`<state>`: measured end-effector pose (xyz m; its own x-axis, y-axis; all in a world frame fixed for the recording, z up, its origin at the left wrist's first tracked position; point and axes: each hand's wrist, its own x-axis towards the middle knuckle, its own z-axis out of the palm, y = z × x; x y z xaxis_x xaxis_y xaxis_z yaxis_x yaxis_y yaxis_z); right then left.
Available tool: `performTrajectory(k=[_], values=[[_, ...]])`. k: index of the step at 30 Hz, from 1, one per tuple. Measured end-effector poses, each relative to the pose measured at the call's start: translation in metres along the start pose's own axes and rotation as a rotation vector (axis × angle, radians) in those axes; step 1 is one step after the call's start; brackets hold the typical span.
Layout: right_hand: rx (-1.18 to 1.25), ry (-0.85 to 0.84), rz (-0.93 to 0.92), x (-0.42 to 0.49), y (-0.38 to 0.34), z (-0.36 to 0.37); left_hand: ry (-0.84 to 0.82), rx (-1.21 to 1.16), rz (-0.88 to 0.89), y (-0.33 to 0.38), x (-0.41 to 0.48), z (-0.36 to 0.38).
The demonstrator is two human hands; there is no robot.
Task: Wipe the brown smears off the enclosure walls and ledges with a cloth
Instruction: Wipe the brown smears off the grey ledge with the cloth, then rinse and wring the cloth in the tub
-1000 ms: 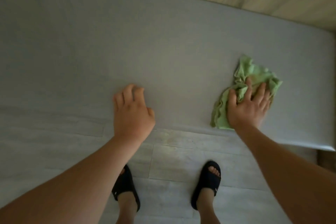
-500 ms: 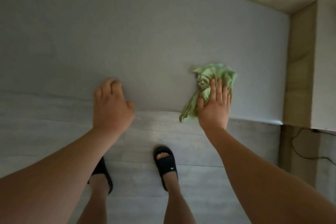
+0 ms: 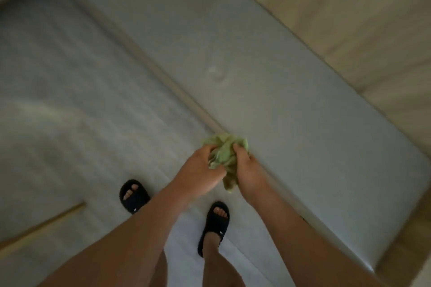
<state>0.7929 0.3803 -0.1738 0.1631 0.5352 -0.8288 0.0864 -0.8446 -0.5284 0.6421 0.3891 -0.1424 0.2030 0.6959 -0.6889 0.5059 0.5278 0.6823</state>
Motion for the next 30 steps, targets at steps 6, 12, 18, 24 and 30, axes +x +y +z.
performTrajectory(k=[6,12,18,24,30], values=[[0.264,-0.449,0.023,-0.032,-0.039,0.11,0.334,-0.12,0.043,-0.04,-0.065,-0.08],[-0.028,-0.459,0.03,-0.05,-0.026,0.196,0.481,-0.88,-0.007,-0.084,-0.125,-0.133],[0.076,-0.644,0.086,-0.102,-0.022,0.264,0.483,-1.424,0.059,-0.136,-0.2,-0.175],[-0.151,-0.705,-0.129,-0.185,-0.03,0.343,0.923,-1.434,-0.048,-0.198,-0.297,-0.244],[-0.336,-0.647,-0.389,-0.271,-0.024,0.452,1.347,-1.11,-0.219,-0.278,-0.404,-0.288]])
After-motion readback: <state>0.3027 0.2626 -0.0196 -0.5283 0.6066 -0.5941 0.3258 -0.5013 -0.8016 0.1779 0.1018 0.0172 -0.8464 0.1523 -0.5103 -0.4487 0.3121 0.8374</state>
